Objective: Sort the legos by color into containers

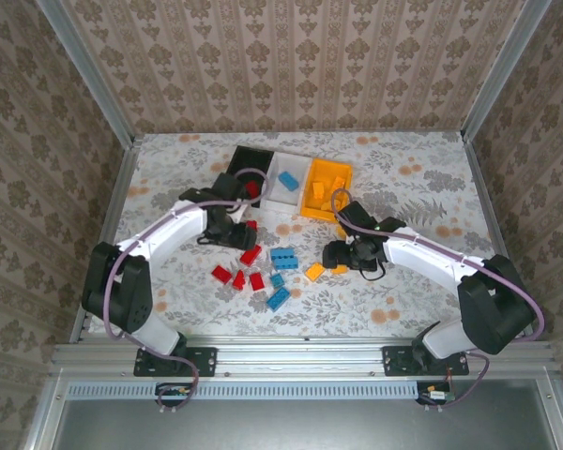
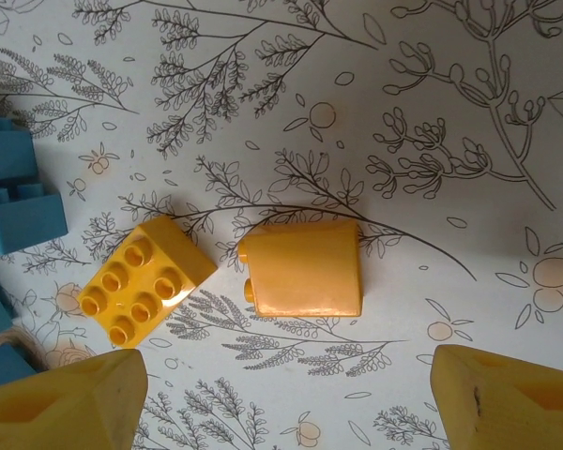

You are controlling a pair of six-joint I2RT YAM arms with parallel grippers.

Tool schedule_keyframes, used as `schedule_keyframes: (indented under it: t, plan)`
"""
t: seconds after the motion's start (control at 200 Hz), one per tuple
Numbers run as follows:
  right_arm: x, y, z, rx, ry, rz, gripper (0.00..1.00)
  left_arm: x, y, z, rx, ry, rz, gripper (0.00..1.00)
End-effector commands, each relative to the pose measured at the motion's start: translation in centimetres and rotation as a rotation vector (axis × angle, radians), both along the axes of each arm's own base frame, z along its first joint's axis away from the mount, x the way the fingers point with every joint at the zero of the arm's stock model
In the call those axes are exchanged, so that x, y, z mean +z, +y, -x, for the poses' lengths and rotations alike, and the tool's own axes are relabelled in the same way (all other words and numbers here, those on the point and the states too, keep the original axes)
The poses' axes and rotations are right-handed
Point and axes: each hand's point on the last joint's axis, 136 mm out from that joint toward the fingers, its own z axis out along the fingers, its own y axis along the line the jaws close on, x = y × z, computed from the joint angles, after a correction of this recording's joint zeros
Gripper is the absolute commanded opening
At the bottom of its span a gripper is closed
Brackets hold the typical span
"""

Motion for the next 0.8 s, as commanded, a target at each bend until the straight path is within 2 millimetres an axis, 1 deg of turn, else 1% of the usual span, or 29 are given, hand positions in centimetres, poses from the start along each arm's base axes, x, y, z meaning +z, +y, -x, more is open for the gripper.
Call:
schedule_keyframes:
  t: [0.0, 0.08, 0.21, 0.365, 0.52, 0.58, 0.665, 0.74, 0.795]
  plan:
    - [0.1, 0.6, 0.0, 0.022, -0.004, -0.015, 0.81, -0.4, -1.1, -0.1, -0.05, -0.021, 0.028, 0.65]
    - [-0.2, 0.4, 0.5, 0.014, -0.003, -0.017, 0.81, -1.0, -1.4, 0.2, -0.077, -0.014, 0.02, 0.66]
    - [-0.8, 0.1, 1.1, -0.003, 0.004, -0.021, 0.81, -1.7, -2.2, -0.1, -0.108, -0.016, 0.025, 0.66]
    - [-0.7, 0.8, 1.3, 0.008, -0.005, -0.037, 0.81, -3.2, -3.2, -0.1, -0.147, 0.012, 0.012, 0.66]
    - [-0.4, 0.9, 1.4, 0.016, -0.009, -0.034, 0.81, -4.8, -3.0, -0.3, -0.148, 0.039, -0.027, 0.65]
    - [-0.4, 0.9, 1.5, 0.015, -0.008, -0.034, 0.81, -5.2, -2.8, -0.4, -0.146, 0.041, -0.042, 0.65]
    - [-0.2, 1.4, 1.3, 0.021, -0.015, -0.047, 0.81, -5.7, -2.7, -0.7, -0.145, 0.043, -0.059, 0.64]
    - [-0.1, 2.1, 1.3, 0.031, -0.017, -0.055, 0.81, -6.1, -2.7, -0.9, -0.143, 0.047, -0.068, 0.6]
    - [0.0, 2.5, 1.2, 0.039, -0.018, -0.054, 0.81, -6.3, -2.8, -1.0, -0.143, 0.05, -0.067, 0.54]
